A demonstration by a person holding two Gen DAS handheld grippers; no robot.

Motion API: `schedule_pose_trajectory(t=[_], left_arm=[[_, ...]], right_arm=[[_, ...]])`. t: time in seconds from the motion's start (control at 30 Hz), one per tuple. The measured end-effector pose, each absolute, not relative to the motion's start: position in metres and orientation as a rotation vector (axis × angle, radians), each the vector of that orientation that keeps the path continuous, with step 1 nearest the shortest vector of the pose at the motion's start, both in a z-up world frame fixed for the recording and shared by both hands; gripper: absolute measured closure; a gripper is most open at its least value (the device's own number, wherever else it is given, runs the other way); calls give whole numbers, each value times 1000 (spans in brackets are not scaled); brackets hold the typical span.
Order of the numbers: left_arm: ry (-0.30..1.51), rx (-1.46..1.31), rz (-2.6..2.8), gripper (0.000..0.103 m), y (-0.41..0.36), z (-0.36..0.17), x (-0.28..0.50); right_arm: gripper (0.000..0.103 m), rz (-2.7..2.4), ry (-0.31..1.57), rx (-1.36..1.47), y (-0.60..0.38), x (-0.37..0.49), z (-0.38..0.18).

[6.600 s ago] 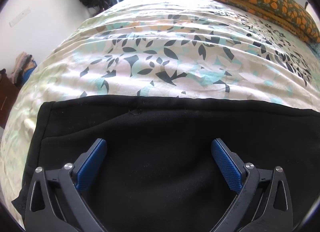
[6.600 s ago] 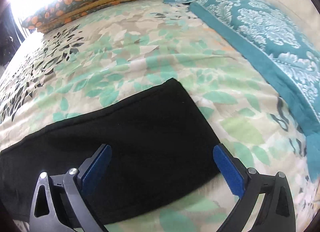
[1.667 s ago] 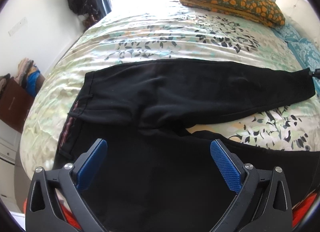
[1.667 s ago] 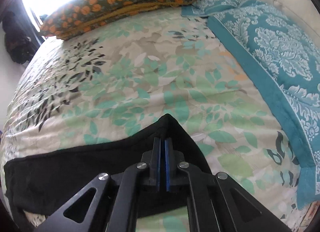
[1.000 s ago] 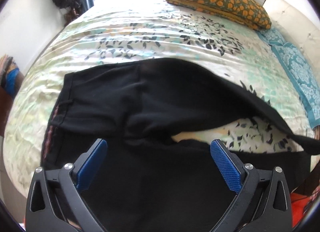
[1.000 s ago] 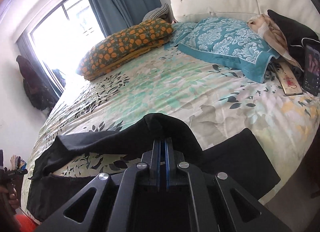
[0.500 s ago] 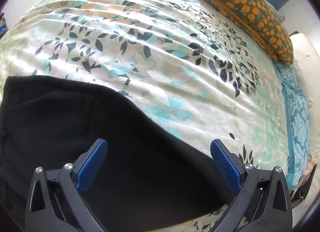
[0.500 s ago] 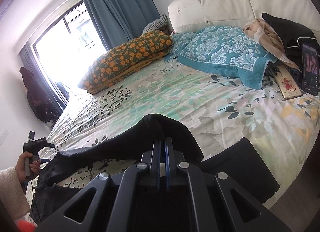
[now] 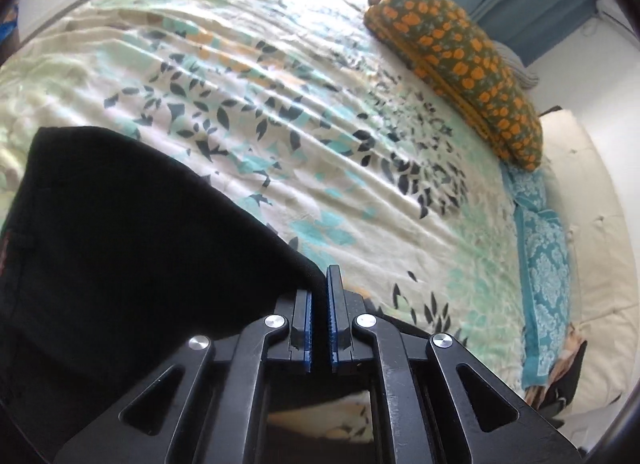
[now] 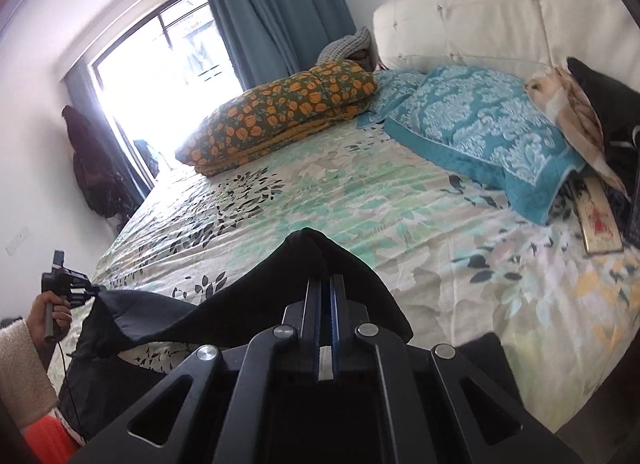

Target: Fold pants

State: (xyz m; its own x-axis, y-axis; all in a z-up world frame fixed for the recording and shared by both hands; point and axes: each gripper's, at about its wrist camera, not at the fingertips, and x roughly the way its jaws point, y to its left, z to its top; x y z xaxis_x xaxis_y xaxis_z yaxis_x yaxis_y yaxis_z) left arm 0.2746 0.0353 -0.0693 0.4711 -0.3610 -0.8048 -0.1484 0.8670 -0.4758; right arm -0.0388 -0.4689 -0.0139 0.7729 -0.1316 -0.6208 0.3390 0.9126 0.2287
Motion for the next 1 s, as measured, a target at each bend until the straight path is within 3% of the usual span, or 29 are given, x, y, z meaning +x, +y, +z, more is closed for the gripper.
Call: schedule_pose_trajectory(t=[0.13, 0.27, 0.4, 0.5, 0.6, 0.67, 0.7, 0.83, 0.9, 0.93, 1.0], left_arm=[[1031, -469, -163, 98, 62, -44, 171], [1115, -359, -92, 98, 73, -92, 84], [1141, -373, -69, 98, 76, -118, 55], [1094, -353, -86, 98, 72, -109, 55], [1070, -349, -98, 98, 72, -104, 59], [1063, -357, -99, 98, 71, -103, 62], [1061, -359, -99, 98, 71, -103, 62], [1063, -361, -97, 98, 69, -105, 64], [1063, -362, -91, 98, 71, -106, 62], [1060, -363, -87, 98, 72, -107, 60], [1055, -371, -88, 99, 72, -103, 55]], right_arm=[[99, -147, 730, 162, -463, -42, 2], [97, -126, 982, 54, -467, -60, -61], [96, -168, 1234, 106, -480, -88, -130], [95, -199, 1195, 243, -489, -115, -123], [81, -184, 1130, 405, -496, -124, -106], [57, -145, 1130, 520, -497, -116, -105], [55, -129, 1147, 572, -497, -109, -110], [55, -154, 1258, 569, -491, -81, -133], [69, -135, 1311, 579, -491, -71, -142], [87, -127, 1343, 547, -487, -66, -144], [93, -146, 1371, 428, -474, -57, -138]])
